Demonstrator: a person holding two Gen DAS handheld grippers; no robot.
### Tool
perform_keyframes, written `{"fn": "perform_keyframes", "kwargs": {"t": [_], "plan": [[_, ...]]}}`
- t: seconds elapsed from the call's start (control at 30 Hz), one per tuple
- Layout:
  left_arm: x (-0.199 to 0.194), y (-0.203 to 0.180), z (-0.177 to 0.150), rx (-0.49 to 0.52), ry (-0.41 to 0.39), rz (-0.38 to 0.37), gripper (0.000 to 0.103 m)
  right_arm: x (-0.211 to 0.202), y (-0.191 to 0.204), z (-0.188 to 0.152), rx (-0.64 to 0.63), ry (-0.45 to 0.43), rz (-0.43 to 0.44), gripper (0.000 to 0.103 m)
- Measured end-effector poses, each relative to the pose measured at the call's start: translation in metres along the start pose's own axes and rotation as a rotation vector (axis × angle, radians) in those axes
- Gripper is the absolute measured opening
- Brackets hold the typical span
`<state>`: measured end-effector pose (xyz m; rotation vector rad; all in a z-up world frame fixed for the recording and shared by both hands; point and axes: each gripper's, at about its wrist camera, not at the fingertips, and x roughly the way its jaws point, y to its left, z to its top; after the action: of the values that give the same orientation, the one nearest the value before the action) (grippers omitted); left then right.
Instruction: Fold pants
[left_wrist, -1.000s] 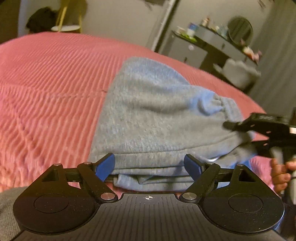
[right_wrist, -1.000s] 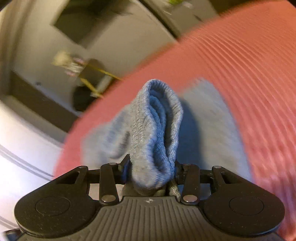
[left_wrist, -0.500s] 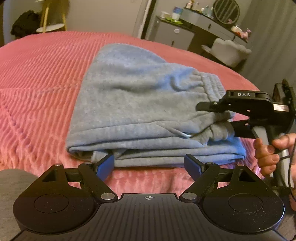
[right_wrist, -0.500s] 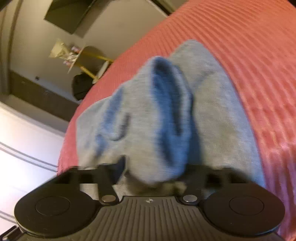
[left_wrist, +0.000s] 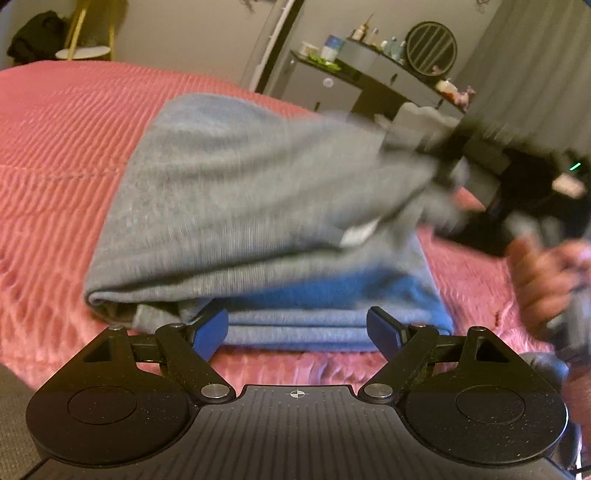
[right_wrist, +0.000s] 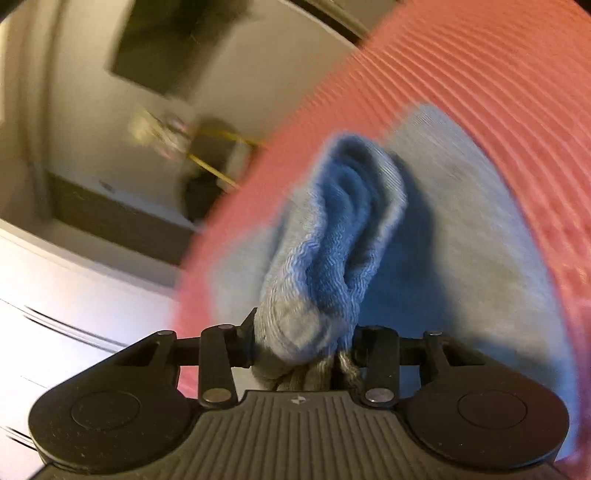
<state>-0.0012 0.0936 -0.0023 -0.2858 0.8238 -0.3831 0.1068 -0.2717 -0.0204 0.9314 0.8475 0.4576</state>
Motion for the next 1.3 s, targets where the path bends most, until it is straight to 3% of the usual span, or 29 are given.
{"fn": "perform_keyframes", "kwargs": {"t": [0.1,0.2,0.27,0.4,0.57,0.8,0.9,0.97,1.07,1.17,1.27,1.3], "plan": [[0.010,0.000,0.004,-0.018,0.002,0.009,0.087,-0.017,0.037,0.005,-0.037,-0.052,0.118,0.041],[0.013,0.005,0.009,-0.040,-0.075,0.139,0.084,-0.034,0.071,0.006,-0.104,-0.069,0.181,0.041],[0.009,0.018,0.012,-0.122,-0.123,0.193,0.059,-0.040,0.086,0.009,-0.126,-0.070,0.220,0.040],[0.001,0.038,0.011,-0.263,-0.119,0.178,0.046,-0.045,0.090,0.013,-0.150,-0.071,0.213,0.041],[-0.014,0.034,0.009,-0.234,-0.148,0.233,0.051,-0.045,0.053,0.013,-0.105,-0.064,0.110,0.041],[-0.040,0.039,0.025,-0.279,-0.091,0.154,0.051,-0.046,0.003,0.010,-0.162,-0.021,-0.102,0.044],[-0.064,0.038,0.033,-0.254,-0.191,0.154,0.068,-0.054,-0.018,0.010,-0.148,-0.080,-0.313,0.056],[-0.078,0.038,0.039,-0.226,-0.275,0.177,0.084,-0.072,-0.026,0.011,-0.105,-0.160,-0.399,0.056],[-0.071,0.040,0.046,-0.189,-0.320,0.215,0.085,-0.093,-0.031,0.007,-0.013,-0.174,-0.285,0.056],[-0.042,0.042,0.044,-0.205,-0.270,0.230,0.085,-0.096,-0.033,-0.002,0.042,-0.134,-0.183,0.056],[-0.013,0.042,0.031,-0.240,-0.228,0.245,0.084,-0.084,-0.044,-0.014,0.111,-0.108,-0.200,0.056],[-0.008,0.041,0.026,-0.238,-0.210,0.258,0.084,-0.081,-0.052,-0.016,0.144,-0.100,-0.198,0.051]]}}
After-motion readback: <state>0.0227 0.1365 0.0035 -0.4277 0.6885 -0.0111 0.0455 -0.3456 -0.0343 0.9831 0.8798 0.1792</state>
